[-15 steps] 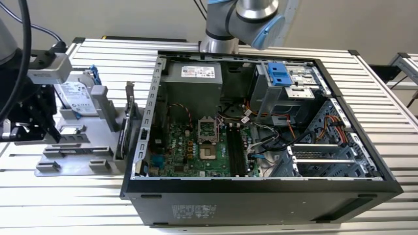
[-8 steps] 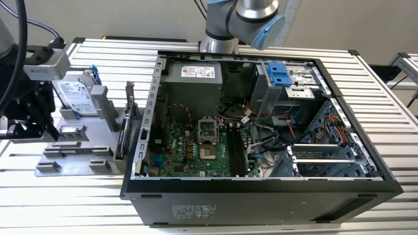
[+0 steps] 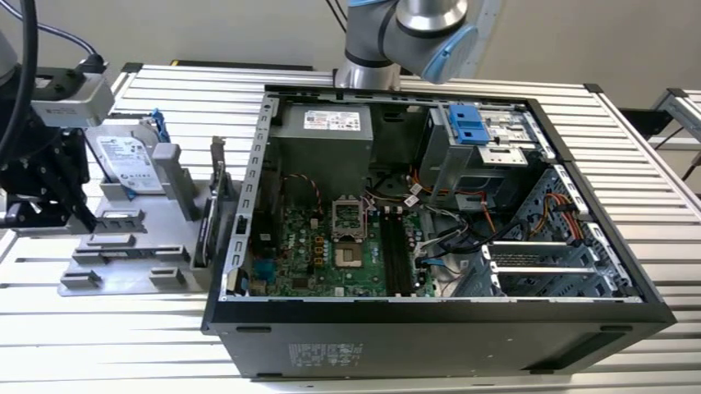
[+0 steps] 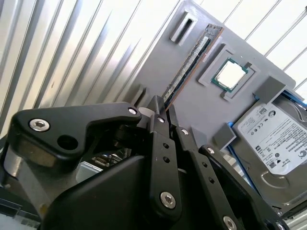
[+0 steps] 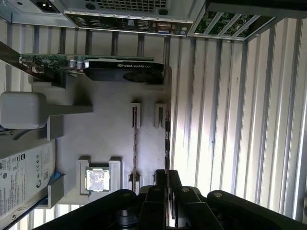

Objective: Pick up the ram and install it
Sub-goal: 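Pick up the ram and move it above insertion slot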

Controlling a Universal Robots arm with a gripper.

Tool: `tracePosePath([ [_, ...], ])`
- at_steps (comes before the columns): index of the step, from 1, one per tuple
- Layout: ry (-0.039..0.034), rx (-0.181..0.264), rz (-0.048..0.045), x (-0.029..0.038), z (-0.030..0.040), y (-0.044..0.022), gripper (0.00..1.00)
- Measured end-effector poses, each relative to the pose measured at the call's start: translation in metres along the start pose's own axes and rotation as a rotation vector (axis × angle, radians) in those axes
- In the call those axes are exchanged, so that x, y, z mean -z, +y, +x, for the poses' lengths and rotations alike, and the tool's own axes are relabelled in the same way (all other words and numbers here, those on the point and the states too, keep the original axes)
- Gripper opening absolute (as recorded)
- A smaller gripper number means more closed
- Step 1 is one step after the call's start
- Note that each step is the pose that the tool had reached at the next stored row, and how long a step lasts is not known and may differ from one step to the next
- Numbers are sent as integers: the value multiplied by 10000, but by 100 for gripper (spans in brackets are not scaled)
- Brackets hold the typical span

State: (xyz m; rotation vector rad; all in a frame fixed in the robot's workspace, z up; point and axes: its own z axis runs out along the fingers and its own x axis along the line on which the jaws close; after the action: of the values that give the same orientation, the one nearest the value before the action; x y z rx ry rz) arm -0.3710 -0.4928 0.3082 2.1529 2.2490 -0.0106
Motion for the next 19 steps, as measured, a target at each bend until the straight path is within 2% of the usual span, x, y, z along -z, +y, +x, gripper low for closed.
tracePosePath([
  [19,0,-1,0,167,69,5,0],
])
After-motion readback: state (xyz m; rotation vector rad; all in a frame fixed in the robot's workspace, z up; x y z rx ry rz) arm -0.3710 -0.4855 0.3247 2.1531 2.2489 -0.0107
